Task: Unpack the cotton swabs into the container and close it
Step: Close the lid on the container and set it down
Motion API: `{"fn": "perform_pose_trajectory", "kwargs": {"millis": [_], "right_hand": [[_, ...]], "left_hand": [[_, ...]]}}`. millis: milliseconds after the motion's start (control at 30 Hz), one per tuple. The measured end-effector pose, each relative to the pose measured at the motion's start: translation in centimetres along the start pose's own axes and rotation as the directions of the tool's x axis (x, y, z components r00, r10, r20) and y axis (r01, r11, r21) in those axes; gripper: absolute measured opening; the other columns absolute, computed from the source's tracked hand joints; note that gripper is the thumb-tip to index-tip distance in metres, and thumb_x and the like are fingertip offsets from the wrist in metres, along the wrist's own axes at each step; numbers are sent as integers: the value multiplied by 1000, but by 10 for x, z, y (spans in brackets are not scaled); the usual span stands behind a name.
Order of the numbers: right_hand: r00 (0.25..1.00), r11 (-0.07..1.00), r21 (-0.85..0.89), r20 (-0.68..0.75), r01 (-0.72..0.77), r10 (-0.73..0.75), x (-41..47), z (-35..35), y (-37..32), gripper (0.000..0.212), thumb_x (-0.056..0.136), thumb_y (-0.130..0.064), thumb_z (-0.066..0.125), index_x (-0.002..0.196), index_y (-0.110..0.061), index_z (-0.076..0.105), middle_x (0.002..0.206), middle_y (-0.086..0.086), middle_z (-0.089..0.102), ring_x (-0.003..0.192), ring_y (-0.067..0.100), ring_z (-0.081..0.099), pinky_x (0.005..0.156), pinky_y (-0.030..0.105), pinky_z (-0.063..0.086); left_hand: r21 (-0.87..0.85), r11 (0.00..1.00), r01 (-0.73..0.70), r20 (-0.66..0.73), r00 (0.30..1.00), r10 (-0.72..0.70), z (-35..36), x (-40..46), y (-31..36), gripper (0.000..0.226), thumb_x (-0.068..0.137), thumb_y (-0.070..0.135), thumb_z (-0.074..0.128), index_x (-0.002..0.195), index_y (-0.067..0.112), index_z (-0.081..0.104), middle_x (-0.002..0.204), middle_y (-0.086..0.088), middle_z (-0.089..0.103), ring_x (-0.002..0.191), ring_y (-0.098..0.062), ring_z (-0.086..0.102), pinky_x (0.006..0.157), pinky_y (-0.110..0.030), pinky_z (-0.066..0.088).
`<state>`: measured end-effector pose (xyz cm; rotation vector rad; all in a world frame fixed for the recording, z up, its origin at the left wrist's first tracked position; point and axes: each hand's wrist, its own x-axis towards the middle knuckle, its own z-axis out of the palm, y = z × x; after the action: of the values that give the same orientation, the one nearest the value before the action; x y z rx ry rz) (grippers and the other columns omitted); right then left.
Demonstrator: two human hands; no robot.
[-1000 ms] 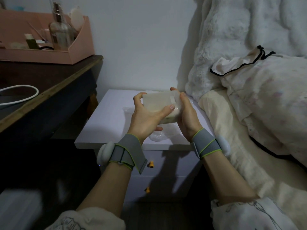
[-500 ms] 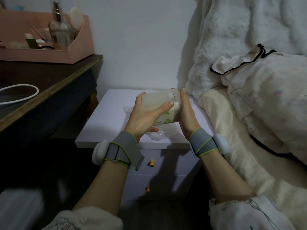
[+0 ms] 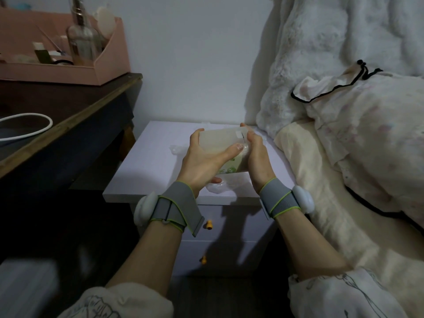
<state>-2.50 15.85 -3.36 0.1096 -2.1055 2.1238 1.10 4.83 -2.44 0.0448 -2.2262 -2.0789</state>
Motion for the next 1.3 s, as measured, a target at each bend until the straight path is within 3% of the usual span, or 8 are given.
{"fn": "perform_pose_trajectory", "kwargs": {"millis": [267,433,567,700,800,900,1033,1300], "right_hand": [[999,1000,-10,26,29,-29,0,4,-2,72,73,-49,27,140,-24,36,142,5,42,133,20,39,114,45,29],[995,1000,-7,91,-27,28,0,2,-3,78,74,-65,32,140,-22,37,146,7,39,135,20,38,114,45,29],[992,999,-37,127,6,-1,-3,-4,-7,40,94,-52,25,105,-28,55,129,8,53,117,18,52,104,34,39],[986,998,-19,155,65,-62,-4,-11,-9,45,101,-38,21,77,-29,58,86,-3,63,83,9,60,86,28,45],[985,995,-34,152,93,-87,-8,-11,-11,42,101,-40,20,107,-29,60,114,-5,61,106,7,57,105,30,38],[971,987,-64,203,144,-129,-8,-8,-12,57,92,-55,21,144,-31,27,151,-2,32,138,12,31,118,37,23],[973,986,-80,194,147,-129,-9,-5,-13,61,78,-67,26,128,-37,42,140,7,47,130,21,44,113,45,32],[976,993,-23,187,120,-114,-9,-2,-12,32,81,-53,30,99,-41,53,129,13,54,117,28,52,104,48,41]], "left_hand": [[26,999,-34,-27,999,35,0,0,-2,85,69,38,77,137,35,25,118,1,51,102,-21,60,65,-32,59],[-36,999,13,-5,1000,-13,-6,2,3,66,72,45,74,125,31,39,108,2,60,93,-18,65,52,-25,54],[-31,998,58,4,998,-58,-4,4,2,61,72,54,69,121,28,42,103,-3,65,77,-19,66,50,-25,51],[-39,998,54,1,999,-54,-3,8,-1,62,73,59,65,120,23,46,90,-7,67,60,-19,61,47,-24,46],[-69,996,55,19,998,-53,-4,10,-3,68,72,63,63,120,17,50,81,-9,65,53,-20,58,42,-23,43],[-98,993,67,40,997,-63,-5,9,-3,72,70,67,62,120,16,50,80,-11,65,56,-22,57,43,-23,44],[-109,991,81,54,996,-76,-7,8,-3,75,71,68,60,121,13,49,76,-9,64,53,-20,56,43,-23,43],[-173,966,191,71,981,-181,-9,11,-3,78,67,71,60,118,12,53,78,-5,64,58,-16,61,49,-24,47]]}}
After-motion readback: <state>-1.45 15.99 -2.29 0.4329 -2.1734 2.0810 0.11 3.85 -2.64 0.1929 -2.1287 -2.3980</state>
